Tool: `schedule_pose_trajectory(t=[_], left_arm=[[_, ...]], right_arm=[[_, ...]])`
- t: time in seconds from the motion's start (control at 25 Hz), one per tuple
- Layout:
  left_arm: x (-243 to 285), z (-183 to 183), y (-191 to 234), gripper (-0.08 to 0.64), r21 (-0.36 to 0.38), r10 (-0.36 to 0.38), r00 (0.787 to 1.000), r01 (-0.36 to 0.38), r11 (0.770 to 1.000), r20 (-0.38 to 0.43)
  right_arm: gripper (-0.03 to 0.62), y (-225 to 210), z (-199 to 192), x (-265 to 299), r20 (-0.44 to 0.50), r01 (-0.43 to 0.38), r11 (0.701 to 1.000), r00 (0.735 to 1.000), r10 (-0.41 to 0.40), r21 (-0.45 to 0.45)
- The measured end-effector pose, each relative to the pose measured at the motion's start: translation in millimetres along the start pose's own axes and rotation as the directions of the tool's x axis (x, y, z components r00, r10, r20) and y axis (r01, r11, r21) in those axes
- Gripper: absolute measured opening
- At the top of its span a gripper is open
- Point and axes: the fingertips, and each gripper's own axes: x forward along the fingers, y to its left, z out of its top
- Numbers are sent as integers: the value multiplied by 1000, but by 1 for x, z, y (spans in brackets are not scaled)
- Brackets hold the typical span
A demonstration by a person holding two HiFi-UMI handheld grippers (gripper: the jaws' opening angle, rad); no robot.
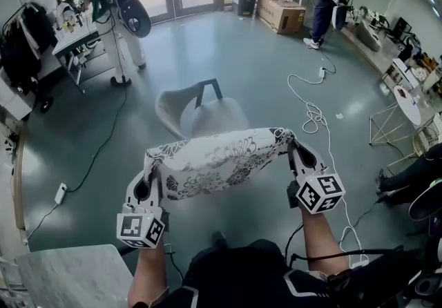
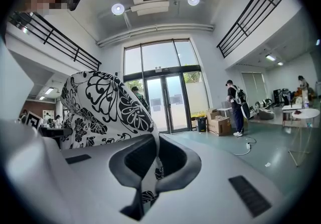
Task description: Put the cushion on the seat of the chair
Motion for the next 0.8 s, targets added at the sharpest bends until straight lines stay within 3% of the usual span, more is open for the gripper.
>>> schedule_pose_trajectory(t=[0.36, 0.8], left_arm=[[21, 6, 24, 21, -14, -2, 1000, 2, 1000, -4], [76, -16, 24, 21, -5, 41, 999, -41, 999, -9]], right_arm=[[15, 5, 7, 34, -8, -4, 1000, 1000, 4, -3], [15, -38, -19, 88, 2, -36, 999, 999, 36, 36]])
